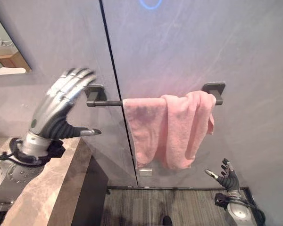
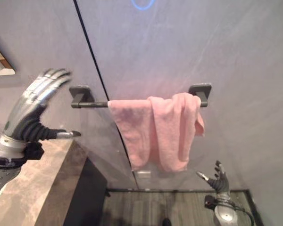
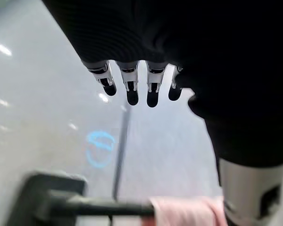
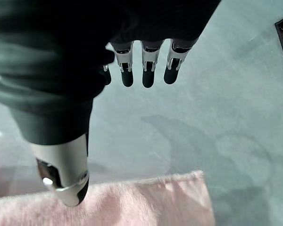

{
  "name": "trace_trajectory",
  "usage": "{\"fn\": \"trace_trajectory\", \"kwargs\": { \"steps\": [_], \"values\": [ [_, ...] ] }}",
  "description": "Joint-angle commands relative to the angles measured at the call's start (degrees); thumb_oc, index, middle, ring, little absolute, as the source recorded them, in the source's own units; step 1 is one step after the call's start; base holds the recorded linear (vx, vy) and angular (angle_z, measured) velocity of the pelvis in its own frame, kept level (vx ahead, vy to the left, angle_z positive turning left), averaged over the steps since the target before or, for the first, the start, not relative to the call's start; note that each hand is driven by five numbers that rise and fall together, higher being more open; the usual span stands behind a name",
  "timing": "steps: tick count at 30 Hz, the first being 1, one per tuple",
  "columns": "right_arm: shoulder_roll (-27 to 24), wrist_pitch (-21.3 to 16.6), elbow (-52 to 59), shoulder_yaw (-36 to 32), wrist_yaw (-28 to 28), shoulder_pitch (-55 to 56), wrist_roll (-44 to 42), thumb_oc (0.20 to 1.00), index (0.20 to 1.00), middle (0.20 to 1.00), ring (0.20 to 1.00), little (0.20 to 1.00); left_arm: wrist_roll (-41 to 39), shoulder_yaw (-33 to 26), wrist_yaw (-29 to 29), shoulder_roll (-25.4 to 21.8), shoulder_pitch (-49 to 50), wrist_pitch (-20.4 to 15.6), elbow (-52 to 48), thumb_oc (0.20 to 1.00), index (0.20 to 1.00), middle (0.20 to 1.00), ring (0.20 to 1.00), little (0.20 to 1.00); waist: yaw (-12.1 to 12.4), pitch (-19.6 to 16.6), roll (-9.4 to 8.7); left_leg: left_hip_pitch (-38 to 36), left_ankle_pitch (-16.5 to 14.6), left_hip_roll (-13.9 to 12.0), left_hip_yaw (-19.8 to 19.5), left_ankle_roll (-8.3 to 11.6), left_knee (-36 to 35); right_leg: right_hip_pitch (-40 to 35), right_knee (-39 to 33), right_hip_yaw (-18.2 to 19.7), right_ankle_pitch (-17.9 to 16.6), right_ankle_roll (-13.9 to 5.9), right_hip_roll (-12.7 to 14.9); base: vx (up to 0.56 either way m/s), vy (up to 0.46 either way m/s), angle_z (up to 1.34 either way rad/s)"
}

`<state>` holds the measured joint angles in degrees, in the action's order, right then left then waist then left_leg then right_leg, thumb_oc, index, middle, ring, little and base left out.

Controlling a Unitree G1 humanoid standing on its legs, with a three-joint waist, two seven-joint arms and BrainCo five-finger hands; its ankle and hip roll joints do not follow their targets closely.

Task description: Put brush and paste in cup on sink, flatten towel.

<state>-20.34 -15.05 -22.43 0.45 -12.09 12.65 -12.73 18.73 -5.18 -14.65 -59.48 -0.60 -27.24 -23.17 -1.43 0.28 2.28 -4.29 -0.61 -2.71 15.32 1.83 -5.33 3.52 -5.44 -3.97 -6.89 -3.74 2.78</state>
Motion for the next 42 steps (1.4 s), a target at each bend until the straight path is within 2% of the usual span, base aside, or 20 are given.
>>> {"fn": "trace_trajectory", "kwargs": {
  "steps": [1,6,11,15,18,23,29,35,36,42],
  "values": [
    [-1.33,-2.11,4.60,1.77,1.24,-4.14,-0.21,1.000,1.000,1.000,1.000,1.000,0.15,4.37,1.12,-2.70,-7.21,-0.21,-0.30,1.000,1.000,1.000,1.000,1.000,-2.03,0.17,-1.40,1.22,0.89,0.02,-4.47,1.64,0.33,-3.91,2.33,-1.85,3.76,-2.53,0.78,0.04,-0.017,0.06],
    [-2.00,-1.84,4.34,2.43,1.47,-3.81,0.48,1.000,1.000,1.000,1.000,1.000,-0.86,13.22,4.31,-5.01,-15.76,-0.41,0.33,1.000,1.000,1.000,1.000,1.000,-3.14,-0.02,-0.86,0.89,0.63,0.26,-4.74,1.74,0.33,-4.08,2.62,-2.41,4.33,-2.56,0.67,0.06,-0.012,0.07],
    [-2.71,-1.81,4.36,2.08,1.60,-3.55,0.40,1.000,1.000,1.000,1.000,1.000,-0.82,17.10,6.86,-7.06,-18.86,-0.40,1.13,1.000,1.000,1.000,1.000,1.000,-3.41,0.19,-0.34,0.69,0.34,0.37,-4.45,1.72,0.33,-4.13,2.22,-2.17,4.41,-2.72,0.84,0.04,0.004,-0.01],
    [-3.32,-1.66,3.88,2.74,1.92,-3.89,0.29,1.000,1.000,1.000,1.000,1.000,-3.04,21.52,10.86,-11.34,-22.46,-0.69,1.05,1.000,1.000,1.000,1.000,1.000,-3.50,0.71,0.45,1.05,0.27,0.58,-4.17,1.69,0.33,-3.86,1.53,-1.69,4.03,-2.95,1.05,0.01,0.005,-0.01],
    [-3.50,-1.71,3.92,3.39,2.53,-3.94,0.04,1.000,1.000,1.000,1.000,1.000,-3.14,22.45,12.18,-13.01,-21.98,-0.79,1.50,1.000,1.000,1.000,1.000,1.000,-3.37,0.92,0.64,1.01,0.05,0.63,-3.80,1.63,0.33,-3.66,1.36,-1.29,3.98,-3.06,1.09,0.01,0.007,-0.03],
    [-3.48,-1.53,3.48,3.59,2.72,-3.68,0.03,1.000,1.000,1.000,1.000,1.000,-5.60,20.07,15.37,-14.85,-18.04,-0.22,1.40,1.000,1.000,1.000,1.000,1.000,-2.85,0.57,0.64,0.16,-0.33,0.65,-3.49,1.59,0.33,-4.49,1.02,-1.30,4.12,-2.93,0.94,0.03,0.001,-0.06],
    [-3.39,-1.40,3.57,3.35,3.37,-3.16,-0.36,1.000,1.000,1.000,1.000,1.000,-6.70,17.45,16.90,-14.12,-13.14,0.19,3.78,1.000,1.000,1.000,1.000,1.000,-2.77,0.30,0.39,-0.45,-0.56,0.66,-3.47,1.57,0.33,-5.02,0.98,-1.37,4.27,-2.88,0.78,0.00,0.002,-0.02],
    [-3.19,-1.26,3.57,2.37,4.18,-2.11,-0.54,1.000,1.000,1.000,1.000,1.000,-7.98,11.68,17.57,-13.22,-5.28,0.75,7.04,1.000,1.000,1.000,1.000,1.000,-2.10,0.08,-0.28,-0.80,-0.67,0.58,-3.42,1.55,0.33,-5.36,0.86,-1.55,4.28,-2.91,0.70,0.00,0.000,0.00],
    [-3.23,-1.47,3.28,2.08,4.47,-1.77,-0.69,1.000,1.000,1.000,1.000,1.000,-7.58,8.96,17.49,-13.22,-1.80,0.69,7.75,1.000,1.000,1.000,1.000,1.000,-1.69,0.03,-0.67,-0.76,-0.66,0.57,-3.37,1.52,0.33,-5.40,0.80,-1.53,4.20,-2.88,0.68,0.00,0.000,0.00],
    [-3.12,-1.62,3.77,2.46,4.83,-1.57,-0.67,1.000,1.000,1.000,1.000,1.000,-6.94,5.03,17.07,-12.17,1.86,0.71,7.68,1.000,1.000,1.000,1.000,1.000,-1.38,-0.02,-1.37,-0.69,-0.58,0.45,-3.47,1.51,0.33,-5.42,0.80,-1.73,4.02,-2.87,0.69,0.00,0.000,0.00]
  ]
}}
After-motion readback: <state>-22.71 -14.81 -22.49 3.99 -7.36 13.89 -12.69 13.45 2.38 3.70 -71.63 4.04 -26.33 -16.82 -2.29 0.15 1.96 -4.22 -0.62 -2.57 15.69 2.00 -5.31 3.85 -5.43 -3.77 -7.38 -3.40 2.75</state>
